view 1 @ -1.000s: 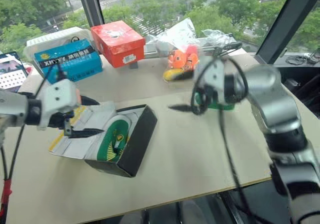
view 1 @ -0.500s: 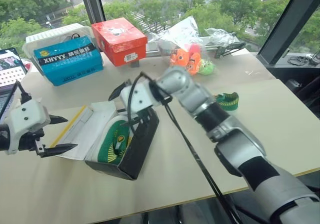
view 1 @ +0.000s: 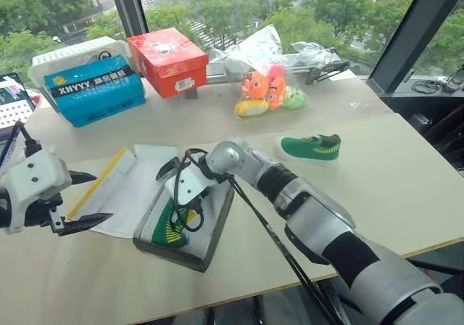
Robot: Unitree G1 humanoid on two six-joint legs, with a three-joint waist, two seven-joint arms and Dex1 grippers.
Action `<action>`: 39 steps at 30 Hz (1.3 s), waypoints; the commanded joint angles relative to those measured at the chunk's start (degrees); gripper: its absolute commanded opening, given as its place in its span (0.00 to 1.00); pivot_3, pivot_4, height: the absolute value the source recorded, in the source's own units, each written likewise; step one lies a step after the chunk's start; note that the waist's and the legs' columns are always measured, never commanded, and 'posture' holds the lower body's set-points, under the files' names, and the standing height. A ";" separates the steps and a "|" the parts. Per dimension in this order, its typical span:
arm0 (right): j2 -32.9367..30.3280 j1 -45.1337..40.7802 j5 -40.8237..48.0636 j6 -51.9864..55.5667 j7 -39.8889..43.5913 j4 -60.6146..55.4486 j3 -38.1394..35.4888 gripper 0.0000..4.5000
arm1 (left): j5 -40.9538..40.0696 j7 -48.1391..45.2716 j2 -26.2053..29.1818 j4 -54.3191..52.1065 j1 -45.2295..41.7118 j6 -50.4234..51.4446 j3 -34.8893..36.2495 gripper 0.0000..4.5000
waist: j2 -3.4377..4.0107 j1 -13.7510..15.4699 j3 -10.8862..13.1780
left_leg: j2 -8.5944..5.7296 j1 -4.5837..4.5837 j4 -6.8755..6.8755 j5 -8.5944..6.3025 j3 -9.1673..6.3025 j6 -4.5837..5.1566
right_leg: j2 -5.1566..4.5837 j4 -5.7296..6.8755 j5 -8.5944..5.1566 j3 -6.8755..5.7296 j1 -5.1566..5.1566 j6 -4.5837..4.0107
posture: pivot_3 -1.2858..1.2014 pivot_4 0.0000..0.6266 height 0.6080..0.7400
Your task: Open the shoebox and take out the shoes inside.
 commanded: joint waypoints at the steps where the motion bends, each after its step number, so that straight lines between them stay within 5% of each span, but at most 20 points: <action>1: 0.20 -0.08 -1.91 -0.58 -1.24 1.96 -0.21 0.99 | -0.33 0.17 0.02 -2.03 0.41 0.69 3.19 1.00 | 0.00 -0.01 0.00 | 0.03 0.05 -0.02 0.01 0.00 -0.03 | 0.03 -0.04 0.01 0.01 0.03 -0.04 | 0.52 0.24 1.00; 15: -3.78 6.11 7.99 5.87 9.99 -12.27 -7.59 0.99 | -0.55 -0.15 1.16 -2.04 0.82 1.03 3.37 1.00 | 0.00 0.31 0.00 | 0.36 0.31 -0.11 -0.33 0.00 0.07 | 0.43 -0.18 0.07 0.10 0.16 -0.21 | 0.52 0.24 1.00; 39: -4.09 9.80 8.69 16.18 -0.42 -26.43 -13.00 0.99 | 0.32 -1.91 2.85 -0.53 -0.29 0.51 3.32 1.00 | 0.00 0.22 0.00 | 0.54 0.23 -0.09 -0.51 0.05 0.01 | 0.58 -0.19 0.06 0.11 0.07 -0.25 | 0.52 0.24 1.00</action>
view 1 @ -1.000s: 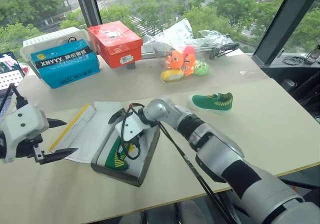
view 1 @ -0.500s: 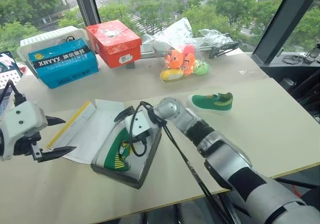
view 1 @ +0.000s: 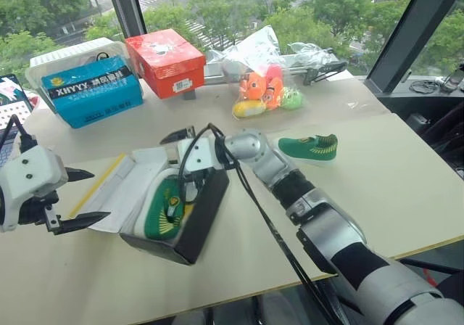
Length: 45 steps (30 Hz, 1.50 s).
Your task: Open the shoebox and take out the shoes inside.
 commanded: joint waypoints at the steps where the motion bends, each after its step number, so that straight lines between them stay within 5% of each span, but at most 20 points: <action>1: -0.41 1.93 0.63 2.01 -0.08 -4.57 0.01 0.99 | 0.50 -0.54 1.24 -0.20 -0.12 -0.46 1.54 1.00 | 0.00 0.08 0.00 | 0.00 0.00 0.00 0.00 0.00 0.01 | -0.01 0.00 0.00 -0.01 0.00 0.00 | 0.52 0.24 1.00; 25: -3.95 10.14 -4.74 3.91 7.80 -6.74 9.25 0.99 | 0.65 -0.53 3.06 -0.02 -1.57 -0.14 0.36 1.00 | -0.02 0.04 -0.01 | 0.03 0.02 0.01 -0.04 0.04 0.05 | 0.01 -0.03 -0.03 0.00 0.02 -0.04 | 0.52 0.24 1.00; 37: -3.86 9.39 2.34 10.71 11.89 -16.81 4.38 0.17 | 0.50 -0.09 3.01 0.11 -2.11 -0.39 -1.21 1.00 | -0.02 0.08 -0.01 | 0.05 0.01 0.02 -0.06 0.04 0.04 | 0.03 -0.03 -0.03 -0.01 0.01 -0.05 | 0.52 0.24 1.00; 45: -5.02 8.15 9.19 16.63 10.93 -32.56 -0.76 0.11 | 0.36 0.20 4.17 2.66 -5.62 -2.10 -5.61 1.00 | -0.02 0.26 0.00 | 0.06 -0.09 0.05 -0.08 0.03 0.06 | 0.01 -0.03 -0.03 -0.07 -0.02 -0.05 | 0.52 0.24 1.00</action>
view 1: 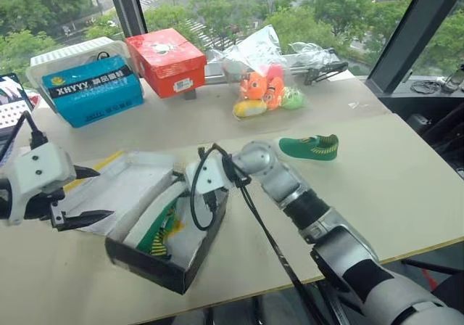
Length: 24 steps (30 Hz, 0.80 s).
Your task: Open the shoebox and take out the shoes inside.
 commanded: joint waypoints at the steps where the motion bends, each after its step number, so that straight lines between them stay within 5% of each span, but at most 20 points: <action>1: -0.24 -2.02 1.24 0.23 -4.16 -6.06 -3.47 0.11 | 0.09 0.24 1.53 1.06 -2.05 -1.23 -1.08 1.00 | 0.00 -0.02 0.00 | 0.00 0.00 0.00 0.00 0.00 0.00 | 0.00 0.00 0.00 0.00 0.00 0.00 | 0.52 0.24 1.00; 8: -4.83 -6.04 -10.56 -8.74 -17.83 4.48 -2.46 0.11 | 0.06 0.30 2.07 2.71 -4.86 -2.43 -4.15 1.00 | -0.01 -0.01 0.00 | -0.04 0.04 0.01 0.02 0.01 -0.04 | -0.02 -0.02 0.00 0.00 -0.01 0.00 | 0.52 0.24 1.00; 15: -9.51 -6.20 -12.85 -6.34 -20.62 7.90 -3.32 0.11 | -0.16 0.23 2.02 2.75 -5.68 -2.52 -5.14 1.00 | -0.01 -0.14 0.00 | -0.02 -0.22 0.01 0.16 0.02 -0.28 | -0.01 -0.03 0.00 0.00 -0.10 -0.01 | 0.52 0.24 1.00; 24: -11.52 -6.15 16.00 34.30 -13.09 -9.92 -24.09 0.11 | -1.38 -0.56 2.29 3.44 -7.16 -2.60 -7.17 1.00 | -0.03 0.19 0.02 | 0.01 -0.40 0.03 -0.05 0.03 0.09 | -0.02 -0.10 0.00 0.01 -0.22 -0.01 | 0.52 0.24 1.00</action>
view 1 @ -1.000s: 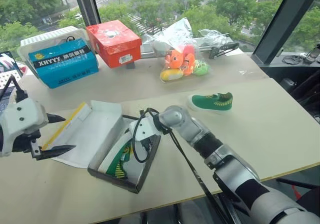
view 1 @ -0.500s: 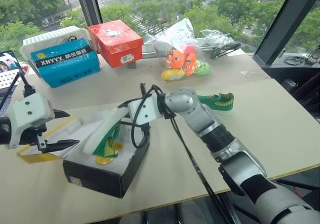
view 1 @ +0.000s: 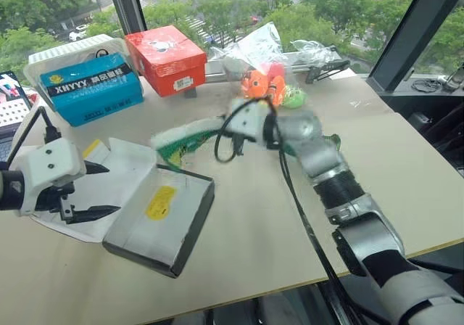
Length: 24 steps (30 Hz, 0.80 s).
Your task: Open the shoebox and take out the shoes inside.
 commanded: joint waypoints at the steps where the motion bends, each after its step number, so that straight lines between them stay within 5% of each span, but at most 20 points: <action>1: -2.33 -2.78 14.32 20.20 1.12 -12.41 -11.07 0.11 | -0.91 -0.24 1.18 0.83 -2.38 -0.76 -1.31 1.00 | 0.00 0.21 0.00 | 0.00 -0.02 0.00 -0.05 0.00 0.08 | 0.00 -0.01 0.00 -0.01 -0.01 0.00 | 0.52 0.24 1.00; 7: -5.27 -1.06 28.66 53.47 -7.71 -20.81 -25.58 0.11 | -2.42 -0.81 0.66 2.98 -8.51 -2.13 -7.13 1.00 | 0.00 1.12 0.00 | 0.00 0.01 0.01 -0.08 0.00 0.14 | -0.05 0.00 0.00 -0.02 0.03 0.00 | 0.52 0.24 1.00; 13: -21.08 9.65 40.81 78.53 -0.86 -31.35 -21.74 0.11 | -0.88 -1.43 -1.46 8.48 -17.27 -6.21 -17.21 1.00 | 0.04 2.13 0.02 | -0.04 -0.10 0.05 -0.13 0.02 0.24 | -0.13 -0.08 0.00 -0.08 0.03 0.00 | 0.52 0.24 1.00; 19: -31.71 22.12 42.18 68.05 6.64 -33.61 -16.00 0.11 | 0.74 -2.33 -3.29 11.63 -22.07 -8.66 -22.55 1.00 | 0.04 1.51 0.02 | 0.00 -0.11 0.21 -0.22 0.31 0.41 | -0.09 -0.47 0.01 0.01 0.12 0.03 | 0.52 0.24 1.00; 24: -36.90 25.45 32.32 55.52 9.55 -18.72 -3.67 0.11 | 1.17 -2.36 -3.21 11.80 -21.44 -9.18 -22.80 1.00 | 0.01 1.21 0.04 | 0.10 0.08 0.32 -0.27 0.76 0.50 | -0.09 -0.46 0.03 0.17 0.20 0.05 | 0.52 0.24 1.00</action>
